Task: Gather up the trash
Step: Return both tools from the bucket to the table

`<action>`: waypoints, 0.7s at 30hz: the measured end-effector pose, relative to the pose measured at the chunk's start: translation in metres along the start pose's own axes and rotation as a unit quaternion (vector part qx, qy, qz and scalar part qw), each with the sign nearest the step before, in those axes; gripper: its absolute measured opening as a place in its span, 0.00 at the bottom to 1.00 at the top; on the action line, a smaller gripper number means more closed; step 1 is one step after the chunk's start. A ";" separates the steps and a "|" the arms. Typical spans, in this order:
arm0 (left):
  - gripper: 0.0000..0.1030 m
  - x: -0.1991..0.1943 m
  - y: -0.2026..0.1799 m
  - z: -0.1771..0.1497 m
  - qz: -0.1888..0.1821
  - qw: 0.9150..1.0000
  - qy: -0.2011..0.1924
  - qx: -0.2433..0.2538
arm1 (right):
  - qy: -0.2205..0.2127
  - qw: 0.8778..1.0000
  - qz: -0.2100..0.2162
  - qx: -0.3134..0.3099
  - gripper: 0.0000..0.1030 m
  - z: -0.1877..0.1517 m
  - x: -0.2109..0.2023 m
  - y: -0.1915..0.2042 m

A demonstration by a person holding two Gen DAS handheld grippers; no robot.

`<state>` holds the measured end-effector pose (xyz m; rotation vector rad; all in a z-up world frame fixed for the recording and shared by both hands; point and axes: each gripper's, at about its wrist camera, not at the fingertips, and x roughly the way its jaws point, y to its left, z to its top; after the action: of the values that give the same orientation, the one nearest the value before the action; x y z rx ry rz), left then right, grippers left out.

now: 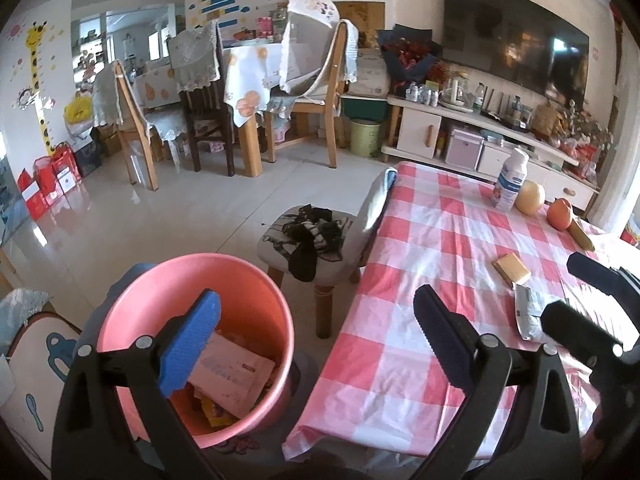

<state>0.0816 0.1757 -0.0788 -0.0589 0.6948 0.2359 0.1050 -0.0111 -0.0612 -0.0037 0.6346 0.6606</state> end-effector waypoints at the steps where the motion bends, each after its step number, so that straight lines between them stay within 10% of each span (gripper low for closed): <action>1: 0.95 0.000 -0.004 0.001 0.000 1.000 0.001 0.004 | -0.003 1.000 -0.002 0.004 0.91 -0.001 -0.003 -0.006; 21: 0.95 0.006 -0.089 0.001 -0.002 0.997 0.011 0.081 | -0.026 0.997 -0.035 0.063 0.91 -0.020 -0.040 -0.095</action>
<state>0.1076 0.0903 -0.0841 0.0924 0.7340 0.1737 0.1238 -0.1137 -0.0734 0.1073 0.6220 0.5505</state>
